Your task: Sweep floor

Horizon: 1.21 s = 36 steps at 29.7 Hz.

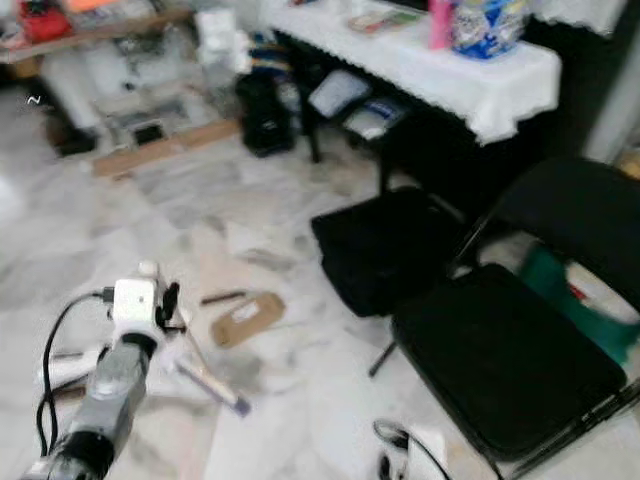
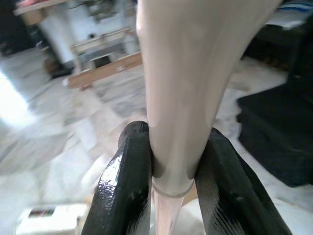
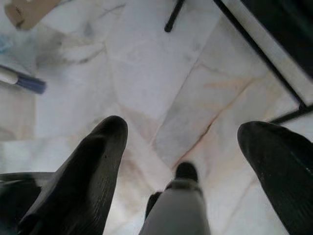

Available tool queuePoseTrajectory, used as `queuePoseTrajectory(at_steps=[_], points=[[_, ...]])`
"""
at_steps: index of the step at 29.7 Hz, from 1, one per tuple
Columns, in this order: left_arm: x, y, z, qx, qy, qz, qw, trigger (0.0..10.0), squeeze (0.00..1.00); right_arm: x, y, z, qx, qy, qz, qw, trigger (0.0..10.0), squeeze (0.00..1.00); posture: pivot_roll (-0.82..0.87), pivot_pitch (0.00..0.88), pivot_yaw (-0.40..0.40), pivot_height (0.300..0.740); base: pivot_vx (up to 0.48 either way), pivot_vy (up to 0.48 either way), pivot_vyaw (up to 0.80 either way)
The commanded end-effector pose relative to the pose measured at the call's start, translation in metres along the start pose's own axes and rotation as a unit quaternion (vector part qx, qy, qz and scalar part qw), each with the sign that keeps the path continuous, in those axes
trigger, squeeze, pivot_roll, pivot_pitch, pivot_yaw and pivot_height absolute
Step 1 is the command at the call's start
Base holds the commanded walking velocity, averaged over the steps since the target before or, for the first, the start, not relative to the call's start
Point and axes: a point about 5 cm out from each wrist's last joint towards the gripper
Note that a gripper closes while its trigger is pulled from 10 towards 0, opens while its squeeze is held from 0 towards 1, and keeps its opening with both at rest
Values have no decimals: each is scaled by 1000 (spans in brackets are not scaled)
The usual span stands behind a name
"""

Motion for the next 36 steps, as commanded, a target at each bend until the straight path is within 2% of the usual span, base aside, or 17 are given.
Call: queuePoseTrajectory(at_steps=[1,16,22,28,33,36], points=[[-6,3,7,12,12,7,1000,10000,0,-13,1,-2,-5,4,15,1000,10000,0,-71,46,88,740,0,0,800],[-5,2,5,9,13,3,1000,10000,0,-12,0,-2,-6,3,15,1000,10000,0,-74,29,85,740,0,0,800],[-1,4,8,13,8,-13,1000,10000,0,-11,0,-4,-3,19,5,1000,10000,0,-75,11,81,740,0,0,188],[9,6,14,23,-11,-70,997,10000,0,-11,0,-1,15,34,15,999,10000,0,-77,0,77,740,0,0,0],[12,8,20,31,-27,-107,993,10000,0,-13,-1,2,30,23,36,999,10000,0,-79,0,75,740,0,0,0],[15,12,30,42,-33,-151,987,10000,0,-15,-1,7,51,7,53,997,10000,0,-79,0,76,740,0,0,0]])
Point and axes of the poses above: a point about 5 cm out from each wrist's last joint towards the gripper, its own y axis pointing out of the wrist towards the gripper, its own z axis along the axis of the wrist's last joint, x = y × z, and after that the axes turned 3 degrees about y, right-handed
